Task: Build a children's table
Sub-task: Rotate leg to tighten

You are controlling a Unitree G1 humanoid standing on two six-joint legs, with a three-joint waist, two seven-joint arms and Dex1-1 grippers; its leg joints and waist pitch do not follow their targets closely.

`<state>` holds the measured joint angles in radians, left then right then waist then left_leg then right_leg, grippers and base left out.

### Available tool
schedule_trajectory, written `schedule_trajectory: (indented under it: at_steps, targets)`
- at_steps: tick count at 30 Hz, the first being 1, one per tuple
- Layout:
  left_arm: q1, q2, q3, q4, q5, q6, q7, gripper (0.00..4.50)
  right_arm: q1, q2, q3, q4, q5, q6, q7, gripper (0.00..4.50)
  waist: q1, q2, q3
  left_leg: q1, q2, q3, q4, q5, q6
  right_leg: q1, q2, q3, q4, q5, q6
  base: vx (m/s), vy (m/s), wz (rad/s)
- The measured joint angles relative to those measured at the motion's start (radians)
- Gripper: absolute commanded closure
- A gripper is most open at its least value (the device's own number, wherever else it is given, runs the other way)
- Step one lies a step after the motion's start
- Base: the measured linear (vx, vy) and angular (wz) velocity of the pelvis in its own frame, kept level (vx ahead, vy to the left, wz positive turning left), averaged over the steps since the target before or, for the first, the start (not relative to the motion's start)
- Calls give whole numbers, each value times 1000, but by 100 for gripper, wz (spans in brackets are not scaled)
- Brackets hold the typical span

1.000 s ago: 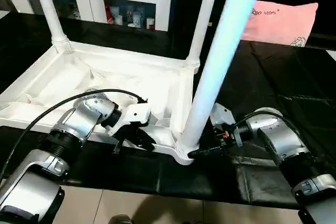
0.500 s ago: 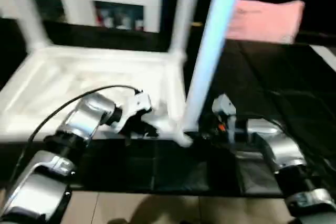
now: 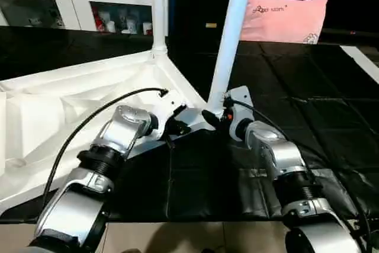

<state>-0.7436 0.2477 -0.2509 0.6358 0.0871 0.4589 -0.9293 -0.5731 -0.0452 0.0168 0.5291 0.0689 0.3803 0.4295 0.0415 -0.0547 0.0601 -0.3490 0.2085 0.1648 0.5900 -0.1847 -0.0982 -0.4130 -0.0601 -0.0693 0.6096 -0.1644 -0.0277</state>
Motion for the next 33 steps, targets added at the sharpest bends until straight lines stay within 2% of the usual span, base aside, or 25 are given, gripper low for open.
schedule_trajectory:
  at_steps: [3, 8, 15, 18, 20, 25, 33]
  targets:
    - [2, 9, -4, -2, 1, -19, -24, 450, 20, -17, 4, -20, 1, -16, 48, 58, 2, 0, 0, -1, 0, 0, -1, 0, 0, -2, 0, 0, 0, 0, -1, 0, 0, 0]
    - [13, 54, -11, -13, -18, -57, -109, 450, 79, -134, 74, -82, 8, -66, 246, 11, 13, 2, 1, -3, 0, 1, -6, 0, 0, -5, 1, 0, 0, 2, -5, 0, 0, 0]
    - [29, 130, -40, -12, -18, -180, -248, 450, 104, -256, 109, -115, 44, -103, 497, 11, 24, 2, 2, -2, 0, 1, -4, 0, 0, -5, 0, 0, -1, 2, -5, 0, 0, 0]
    - [30, 149, -52, -12, -22, -205, -304, 450, 104, -287, 121, -116, 49, -120, 570, 11, 38, 2, 2, -1, 0, 1, -3, 0, 0, -5, 0, 0, 0, 2, -5, 0, 0, 0]
    - [33, 175, -69, -16, -33, -228, -365, 450, 104, -342, 143, -116, 59, -142, 663, 11, 50, 2, 2, -2, 0, 1, -2, 0, 1, -5, -1, 0, 0, 2, -5, 0, 0, 0]
    - [38, 231, -102, -25, -43, -283, -488, 450, 79, -409, 180, -109, 66, -198, 804, 11, 58, 2, 2, -1, 0, 2, -2, 0, 1, -4, -1, 0, 0, 2, -5, 0, 0, 0]
    - [39, 248, -143, -33, -42, -359, -589, 450, 42, -419, 220, -83, 65, -262, 945, 11, 74, 1, 2, -2, 1, 2, 0, 0, 1, -3, -1, 0, 1, 2, -5, 0, 0, 0]
